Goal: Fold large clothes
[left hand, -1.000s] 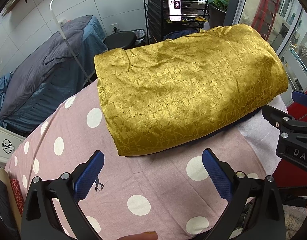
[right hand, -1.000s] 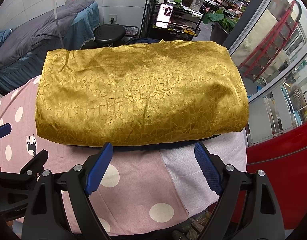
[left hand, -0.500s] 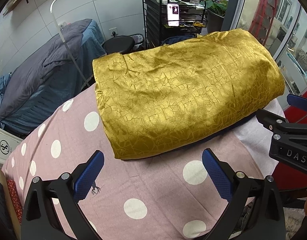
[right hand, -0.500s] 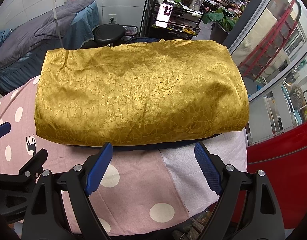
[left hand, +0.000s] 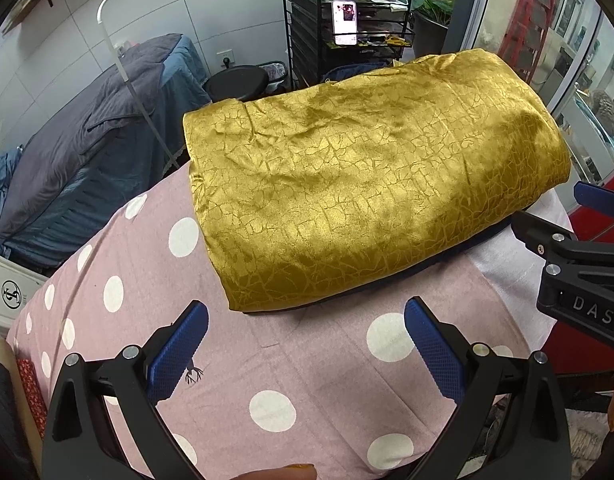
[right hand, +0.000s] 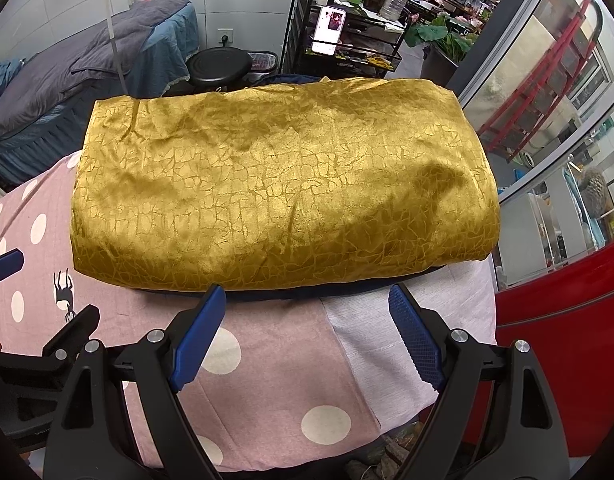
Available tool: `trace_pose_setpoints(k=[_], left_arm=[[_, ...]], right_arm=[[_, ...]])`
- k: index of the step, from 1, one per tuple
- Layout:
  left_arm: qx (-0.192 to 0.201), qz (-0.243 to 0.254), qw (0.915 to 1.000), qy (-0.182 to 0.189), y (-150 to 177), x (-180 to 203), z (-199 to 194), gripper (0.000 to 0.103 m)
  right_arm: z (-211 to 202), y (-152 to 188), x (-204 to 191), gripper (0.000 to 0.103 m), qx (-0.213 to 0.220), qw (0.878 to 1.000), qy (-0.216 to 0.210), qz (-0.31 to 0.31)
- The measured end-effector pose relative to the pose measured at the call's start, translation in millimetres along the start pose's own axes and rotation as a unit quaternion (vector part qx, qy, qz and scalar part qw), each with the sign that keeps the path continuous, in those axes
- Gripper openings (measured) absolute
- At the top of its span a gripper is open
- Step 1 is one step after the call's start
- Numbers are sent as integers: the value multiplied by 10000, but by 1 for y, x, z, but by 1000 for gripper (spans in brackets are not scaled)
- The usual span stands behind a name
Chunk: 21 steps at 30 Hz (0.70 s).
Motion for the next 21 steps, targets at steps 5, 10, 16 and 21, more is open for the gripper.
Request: trace_pose_setpoints(k=[5,10,16,21], left_arm=[[19,18,10000,-22,0,0,-1,97],[25,29,10000,-28,0,0,-2,97],[49,46,10000,-31,0,0,-3,97],[50,59,10000,-38,-1,0,-4,97]], right_arm=[[0,0,0,83,-3,10000,2,2],[0,0,0,83,-1,10000,-9,10],[0,0,1,83,0,10000,-14,9],[0,0,1,83,3,10000,-11,15]])
Point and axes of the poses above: each gripper's, at about its wrist camera, not at the fingertips, and z roughly the way its jaws point, x to its right, y to its underside, the point moved 5 cm from there along z, roughly the way its jaws point, and after that the axes turned 6 degrees about -y, right-handed, at the moved point
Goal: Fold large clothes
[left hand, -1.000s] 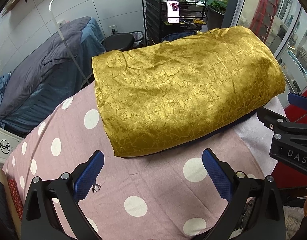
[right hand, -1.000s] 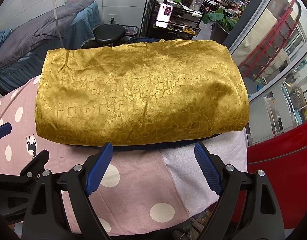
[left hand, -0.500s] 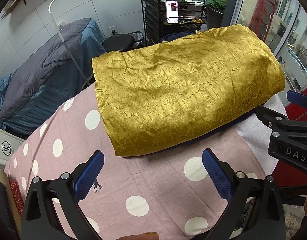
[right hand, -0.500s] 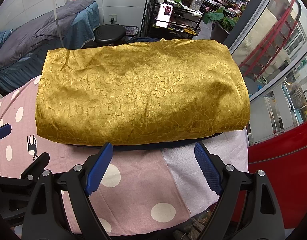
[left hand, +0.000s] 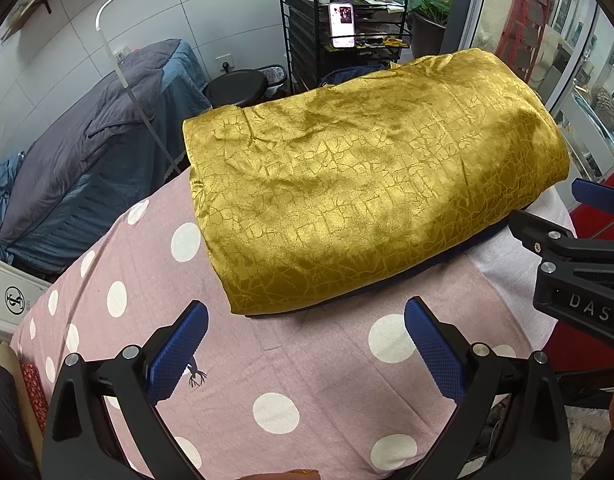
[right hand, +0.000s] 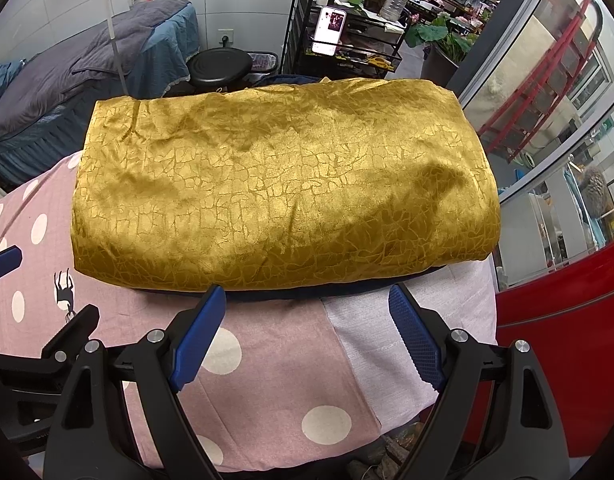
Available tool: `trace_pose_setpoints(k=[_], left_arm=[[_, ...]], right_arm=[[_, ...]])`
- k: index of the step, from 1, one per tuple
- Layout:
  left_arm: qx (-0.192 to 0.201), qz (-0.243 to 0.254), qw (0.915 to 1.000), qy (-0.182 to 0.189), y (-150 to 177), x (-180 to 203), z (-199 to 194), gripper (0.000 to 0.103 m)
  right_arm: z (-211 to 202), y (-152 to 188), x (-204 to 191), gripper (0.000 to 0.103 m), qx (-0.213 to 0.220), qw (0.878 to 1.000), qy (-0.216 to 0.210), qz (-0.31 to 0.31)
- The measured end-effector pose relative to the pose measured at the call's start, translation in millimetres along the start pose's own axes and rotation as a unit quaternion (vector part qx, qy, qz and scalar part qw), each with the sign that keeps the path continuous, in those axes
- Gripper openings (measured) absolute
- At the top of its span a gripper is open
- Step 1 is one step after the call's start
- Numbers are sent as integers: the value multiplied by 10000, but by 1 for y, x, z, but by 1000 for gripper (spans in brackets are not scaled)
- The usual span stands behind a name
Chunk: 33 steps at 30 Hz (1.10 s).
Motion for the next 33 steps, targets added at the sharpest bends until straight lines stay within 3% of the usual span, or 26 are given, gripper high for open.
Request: trace_pose_setpoints(k=[28,33], left_arm=[[71,31,9999,-77,-2,2,-1,97],[100,-140,9995,280,-2,3,-2,97]], right_arm=[[0,-3,0,83,44,10000,-12,-4],[0,-3,0,83,48,10000,-9,-4]])
Point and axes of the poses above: each gripper's, at about its wrist camera, not at the fingertips, and z roughly the way its jaws point, x to its right, y to its underside, the point moved 5 cm from there along z, roughly the way its jaws point, and after that the axes turned 6 degrees about -y, right-handed, at the moved point
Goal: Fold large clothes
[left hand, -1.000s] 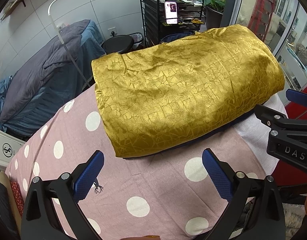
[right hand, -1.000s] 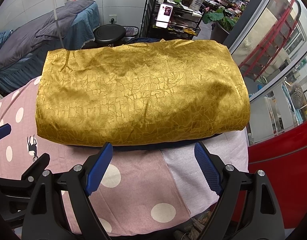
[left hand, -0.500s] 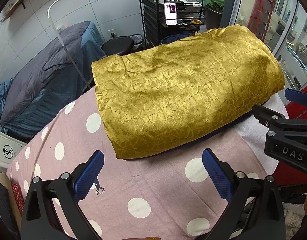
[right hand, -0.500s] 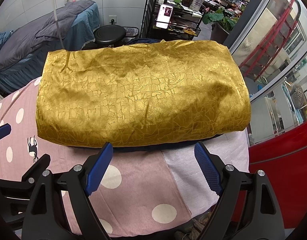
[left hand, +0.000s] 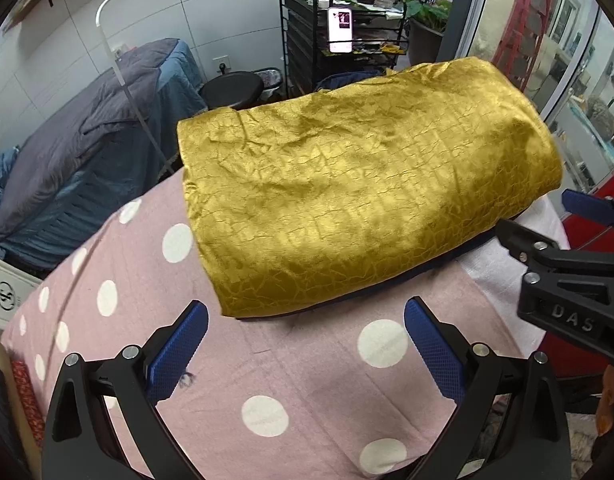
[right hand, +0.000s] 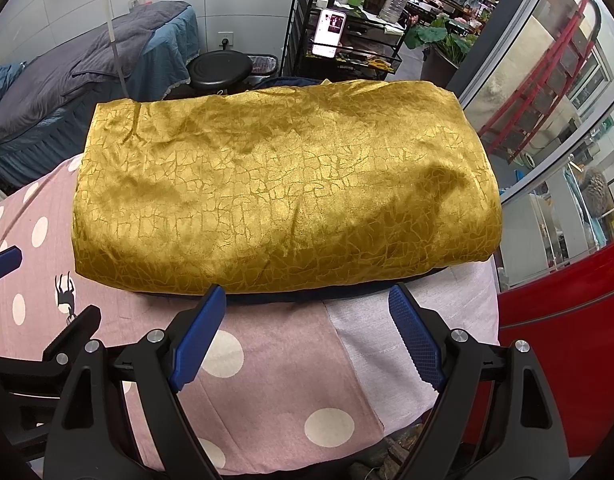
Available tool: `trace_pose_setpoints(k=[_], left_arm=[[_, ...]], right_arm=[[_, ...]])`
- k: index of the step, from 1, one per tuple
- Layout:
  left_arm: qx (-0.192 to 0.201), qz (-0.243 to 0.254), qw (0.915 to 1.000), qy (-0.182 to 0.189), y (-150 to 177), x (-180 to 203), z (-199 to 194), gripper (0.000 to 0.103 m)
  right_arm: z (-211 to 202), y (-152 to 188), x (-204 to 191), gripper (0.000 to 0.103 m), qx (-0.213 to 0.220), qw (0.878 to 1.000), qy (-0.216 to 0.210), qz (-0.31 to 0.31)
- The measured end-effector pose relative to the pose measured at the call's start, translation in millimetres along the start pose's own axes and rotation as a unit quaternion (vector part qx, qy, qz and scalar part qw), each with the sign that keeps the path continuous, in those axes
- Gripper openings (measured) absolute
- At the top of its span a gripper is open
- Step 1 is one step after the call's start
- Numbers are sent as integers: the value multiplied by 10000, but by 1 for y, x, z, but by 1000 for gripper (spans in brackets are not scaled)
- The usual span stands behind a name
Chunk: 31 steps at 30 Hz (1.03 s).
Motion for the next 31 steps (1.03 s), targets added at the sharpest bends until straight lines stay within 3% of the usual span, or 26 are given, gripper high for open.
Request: trace_pose_setpoints(k=[5,15,31], left_arm=[[342,63,9993,-158,-1,2,-7,97],[438,82,9989,-172,0,3,-9,97],[286,-47,9993,-231,4,3,-7,97]], right_arm=[[-1,2,1,83,38,10000,18,11],[-2,4,6,83,95,9999,32,124],[-2,6,3,83,83,9999,12,132]])
Point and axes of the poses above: each gripper's, at about its wrist camera, not at the fingertips, and z roughly the way its jaws point, x to its right, y to its underside, the point moved 5 cm from there along z, roughly the way its jaws point, and after that the axes turned 6 degrees about -y, right-handed, at the moved point
